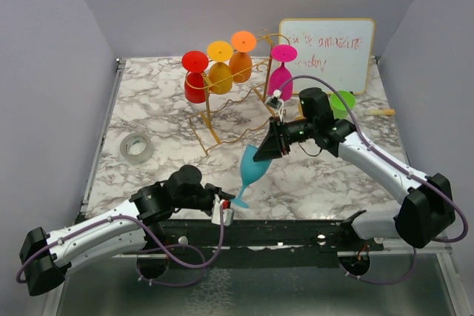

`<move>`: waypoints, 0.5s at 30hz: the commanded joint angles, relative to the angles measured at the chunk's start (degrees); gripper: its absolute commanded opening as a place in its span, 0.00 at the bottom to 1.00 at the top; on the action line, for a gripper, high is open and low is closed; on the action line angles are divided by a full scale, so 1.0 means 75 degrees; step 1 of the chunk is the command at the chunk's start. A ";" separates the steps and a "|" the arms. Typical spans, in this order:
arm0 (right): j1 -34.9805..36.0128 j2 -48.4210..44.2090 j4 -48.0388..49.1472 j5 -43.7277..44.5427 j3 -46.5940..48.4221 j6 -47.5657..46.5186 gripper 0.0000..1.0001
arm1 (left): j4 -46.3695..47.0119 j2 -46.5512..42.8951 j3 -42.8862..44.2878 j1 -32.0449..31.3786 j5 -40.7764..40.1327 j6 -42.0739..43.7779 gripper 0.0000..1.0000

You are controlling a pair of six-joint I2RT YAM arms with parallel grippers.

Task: Take the wine glass off the wine glass rack
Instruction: Place the wine glass at the center of the board.

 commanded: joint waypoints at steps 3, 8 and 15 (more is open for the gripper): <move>0.0224 -0.0356 -0.0030 -0.0684 0.0078 -0.0031 0.30 | 0.0117 0.0142 -0.0020 0.0040 -0.0384 -0.0049 0.00; 0.0556 -0.0372 -0.0332 -0.0322 0.0129 -0.0374 0.27 | 0.0117 0.0110 -0.0003 0.0040 -0.0389 -0.0074 0.00; 0.0595 -0.0535 -0.0300 -0.0468 0.0075 -0.0457 0.14 | 0.0123 0.0020 0.0008 0.0040 -0.0414 -0.0077 0.00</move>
